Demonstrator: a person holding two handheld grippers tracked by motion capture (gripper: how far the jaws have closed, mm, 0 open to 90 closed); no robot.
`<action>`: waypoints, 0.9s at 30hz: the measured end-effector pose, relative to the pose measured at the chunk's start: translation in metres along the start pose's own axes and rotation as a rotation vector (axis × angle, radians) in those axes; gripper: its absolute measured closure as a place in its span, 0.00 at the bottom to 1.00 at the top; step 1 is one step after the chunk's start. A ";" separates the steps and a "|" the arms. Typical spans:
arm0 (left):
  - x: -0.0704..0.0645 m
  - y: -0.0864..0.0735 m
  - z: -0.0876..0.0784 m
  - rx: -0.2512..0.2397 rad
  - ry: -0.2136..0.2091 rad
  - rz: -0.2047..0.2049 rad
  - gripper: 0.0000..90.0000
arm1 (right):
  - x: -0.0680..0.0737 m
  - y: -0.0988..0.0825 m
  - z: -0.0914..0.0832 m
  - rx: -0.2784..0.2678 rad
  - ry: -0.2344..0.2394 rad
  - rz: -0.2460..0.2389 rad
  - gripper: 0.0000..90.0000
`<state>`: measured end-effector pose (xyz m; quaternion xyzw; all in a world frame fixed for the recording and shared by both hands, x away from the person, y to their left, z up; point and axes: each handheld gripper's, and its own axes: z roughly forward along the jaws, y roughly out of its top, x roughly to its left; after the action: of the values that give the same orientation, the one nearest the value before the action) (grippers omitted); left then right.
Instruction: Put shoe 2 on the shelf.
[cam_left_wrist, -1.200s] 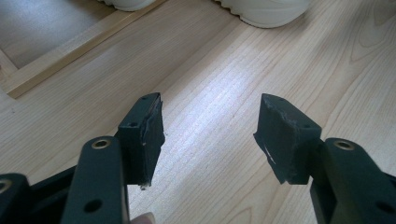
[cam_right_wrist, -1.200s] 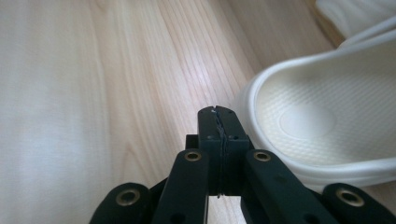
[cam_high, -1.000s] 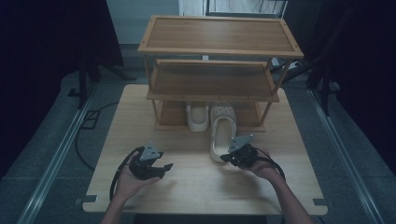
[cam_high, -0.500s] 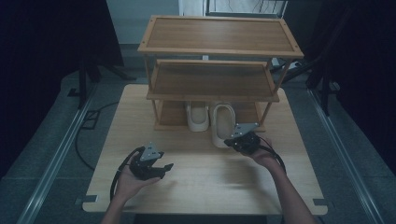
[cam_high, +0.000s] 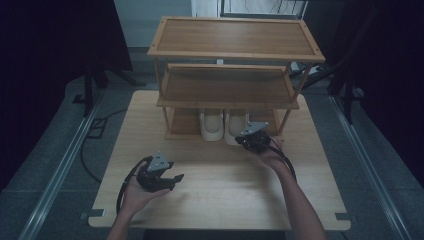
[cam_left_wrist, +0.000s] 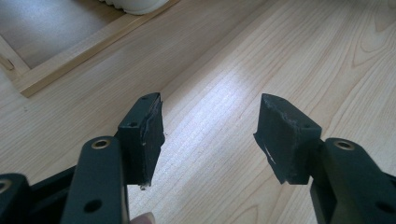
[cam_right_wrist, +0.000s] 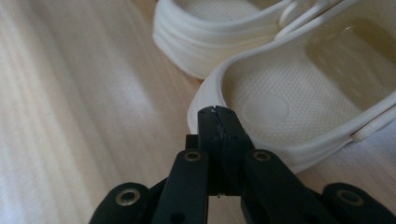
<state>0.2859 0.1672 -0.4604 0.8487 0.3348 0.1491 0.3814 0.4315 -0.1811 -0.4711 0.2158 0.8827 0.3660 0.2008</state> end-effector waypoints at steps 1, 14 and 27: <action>0.000 0.000 0.000 0.000 -0.002 -0.001 0.46 | -0.001 0.000 0.001 -0.006 -0.003 0.004 1.00; 0.002 -0.001 0.005 0.019 -0.003 -0.006 0.46 | 0.002 -0.005 -0.009 -0.045 -0.015 0.031 0.84; 0.002 -0.003 0.004 0.020 -0.002 -0.003 0.45 | 0.027 -0.015 -0.055 -0.147 -0.043 0.065 0.70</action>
<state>0.2883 0.1677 -0.4649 0.8520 0.3371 0.1443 0.3736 0.3778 -0.2075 -0.4518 0.2369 0.8414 0.4317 0.2228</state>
